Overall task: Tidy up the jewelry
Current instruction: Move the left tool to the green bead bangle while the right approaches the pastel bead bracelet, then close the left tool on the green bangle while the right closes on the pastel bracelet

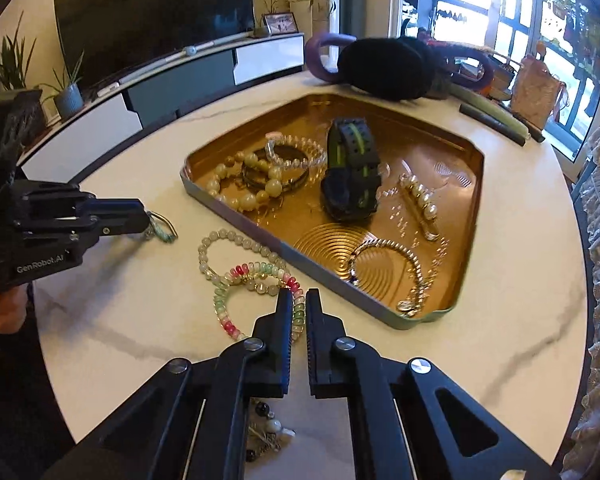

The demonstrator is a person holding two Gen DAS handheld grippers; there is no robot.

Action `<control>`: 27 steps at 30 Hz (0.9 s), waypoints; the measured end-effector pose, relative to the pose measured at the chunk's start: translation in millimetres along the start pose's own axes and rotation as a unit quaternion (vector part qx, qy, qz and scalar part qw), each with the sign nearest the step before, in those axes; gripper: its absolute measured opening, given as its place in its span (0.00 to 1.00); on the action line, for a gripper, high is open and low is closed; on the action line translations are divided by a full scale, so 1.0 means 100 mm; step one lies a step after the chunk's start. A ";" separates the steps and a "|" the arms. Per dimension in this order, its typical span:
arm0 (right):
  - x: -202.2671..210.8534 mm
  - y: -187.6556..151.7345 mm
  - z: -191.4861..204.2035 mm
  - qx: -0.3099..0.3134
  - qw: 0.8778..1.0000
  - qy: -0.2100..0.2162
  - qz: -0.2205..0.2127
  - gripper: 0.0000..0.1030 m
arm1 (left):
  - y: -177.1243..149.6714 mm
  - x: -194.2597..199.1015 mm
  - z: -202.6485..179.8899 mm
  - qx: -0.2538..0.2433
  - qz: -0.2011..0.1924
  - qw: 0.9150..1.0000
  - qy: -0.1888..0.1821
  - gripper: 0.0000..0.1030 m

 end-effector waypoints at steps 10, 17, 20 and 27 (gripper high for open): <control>0.23 0.00 -0.02 0.002 1.000 -0.003 -0.018 0.05 | 0.03 0.14 -0.11 -0.004 -0.008 1.000 -0.013 0.03; 0.17 -0.09 -0.04 0.006 1.000 -0.003 -0.003 0.06 | -0.11 0.05 -0.25 -0.040 0.022 0.999 -0.024 0.12; 0.15 -0.07 -0.07 0.001 1.000 -0.003 -0.003 0.06 | -0.15 0.00 -0.38 -0.060 0.033 0.997 -0.033 0.26; -0.02 -0.09 -0.06 0.001 1.000 -0.002 0.015 0.06 | -0.14 -0.11 -0.41 -0.063 0.027 0.998 -0.009 0.45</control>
Point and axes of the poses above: each gripper's, at about its wrist camera, not at the fingertips, and x roughly against the way its jaws point, z to its left, y to its top, the point moved 3 cm from there along -x, roughly the way its jaws point, and after that the axes turned 3 degrees about x, right-handed, at the moved point
